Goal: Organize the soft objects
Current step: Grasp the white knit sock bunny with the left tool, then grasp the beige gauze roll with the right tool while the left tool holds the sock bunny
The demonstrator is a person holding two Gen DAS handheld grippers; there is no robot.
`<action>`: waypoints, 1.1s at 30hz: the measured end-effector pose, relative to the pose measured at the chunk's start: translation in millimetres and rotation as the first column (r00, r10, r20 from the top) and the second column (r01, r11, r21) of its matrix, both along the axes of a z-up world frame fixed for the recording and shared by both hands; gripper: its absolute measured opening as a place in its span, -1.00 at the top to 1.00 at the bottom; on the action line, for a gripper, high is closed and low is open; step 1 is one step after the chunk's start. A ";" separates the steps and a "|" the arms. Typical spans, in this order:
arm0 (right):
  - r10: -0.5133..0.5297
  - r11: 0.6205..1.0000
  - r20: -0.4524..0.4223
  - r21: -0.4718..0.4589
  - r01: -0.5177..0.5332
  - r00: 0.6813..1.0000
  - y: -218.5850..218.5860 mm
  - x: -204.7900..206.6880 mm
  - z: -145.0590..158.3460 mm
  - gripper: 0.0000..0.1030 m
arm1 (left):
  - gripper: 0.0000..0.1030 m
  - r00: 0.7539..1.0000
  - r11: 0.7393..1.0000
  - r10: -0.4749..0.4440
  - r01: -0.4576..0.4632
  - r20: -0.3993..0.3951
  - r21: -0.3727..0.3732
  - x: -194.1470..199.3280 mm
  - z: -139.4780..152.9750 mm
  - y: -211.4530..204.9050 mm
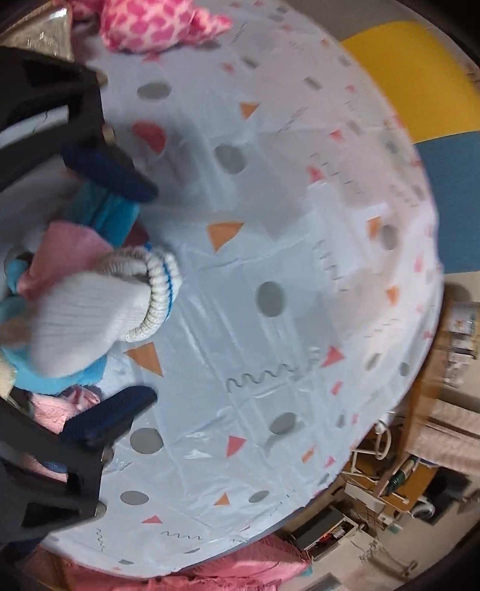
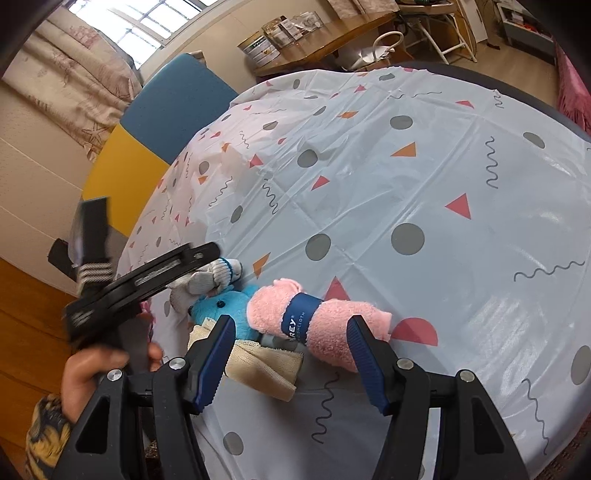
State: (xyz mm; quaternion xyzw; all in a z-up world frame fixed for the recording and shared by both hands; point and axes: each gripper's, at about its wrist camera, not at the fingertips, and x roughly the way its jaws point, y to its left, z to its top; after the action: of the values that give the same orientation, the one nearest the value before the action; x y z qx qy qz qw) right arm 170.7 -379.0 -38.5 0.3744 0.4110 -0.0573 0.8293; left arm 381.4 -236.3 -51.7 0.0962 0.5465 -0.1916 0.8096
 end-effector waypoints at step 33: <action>0.241 0.969 -0.115 -0.031 -0.246 0.964 44.8 27.2 -28.1 -0.23 | 0.13 0.991 0.986 0.019 0.003 0.132 -0.164 -247.3 27.0 138.4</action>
State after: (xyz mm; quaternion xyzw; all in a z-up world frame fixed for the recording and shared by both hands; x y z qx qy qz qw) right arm 198.0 -334.1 -66.6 0.2987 0.4976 0.0151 0.8142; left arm 134.1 -97.9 -24.8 0.0398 0.4740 -0.2258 0.8502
